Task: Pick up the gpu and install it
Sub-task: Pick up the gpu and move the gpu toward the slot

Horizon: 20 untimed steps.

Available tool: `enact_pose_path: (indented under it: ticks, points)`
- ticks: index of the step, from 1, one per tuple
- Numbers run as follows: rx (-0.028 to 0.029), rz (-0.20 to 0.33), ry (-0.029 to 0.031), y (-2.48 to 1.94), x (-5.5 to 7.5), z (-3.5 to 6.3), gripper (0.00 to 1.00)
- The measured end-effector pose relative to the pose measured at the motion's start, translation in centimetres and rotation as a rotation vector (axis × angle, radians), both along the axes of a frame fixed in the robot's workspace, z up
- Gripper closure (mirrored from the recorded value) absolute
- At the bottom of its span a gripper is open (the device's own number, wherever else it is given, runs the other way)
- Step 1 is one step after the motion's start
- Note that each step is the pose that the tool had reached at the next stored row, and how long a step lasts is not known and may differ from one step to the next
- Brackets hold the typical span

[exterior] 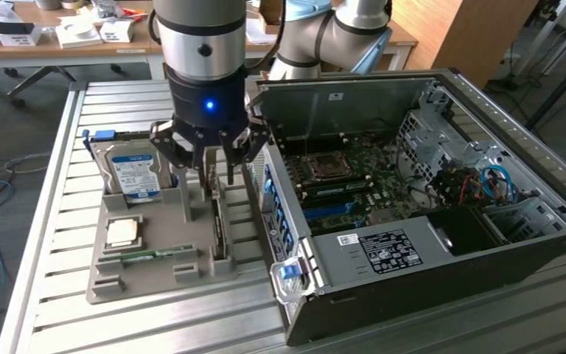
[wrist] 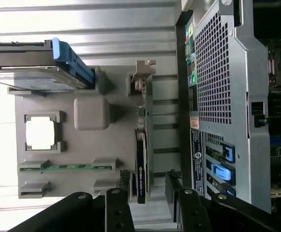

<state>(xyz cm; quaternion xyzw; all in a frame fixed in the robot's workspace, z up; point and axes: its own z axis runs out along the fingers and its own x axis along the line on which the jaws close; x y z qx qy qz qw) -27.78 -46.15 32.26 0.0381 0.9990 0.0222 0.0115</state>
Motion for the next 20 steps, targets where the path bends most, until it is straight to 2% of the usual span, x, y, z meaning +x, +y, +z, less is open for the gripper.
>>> enact_pose_path:
  ticks: [20]
  points:
    - [0.0001, 0.0, 0.0, 0.0, 0.0, -3.56, 0.57]
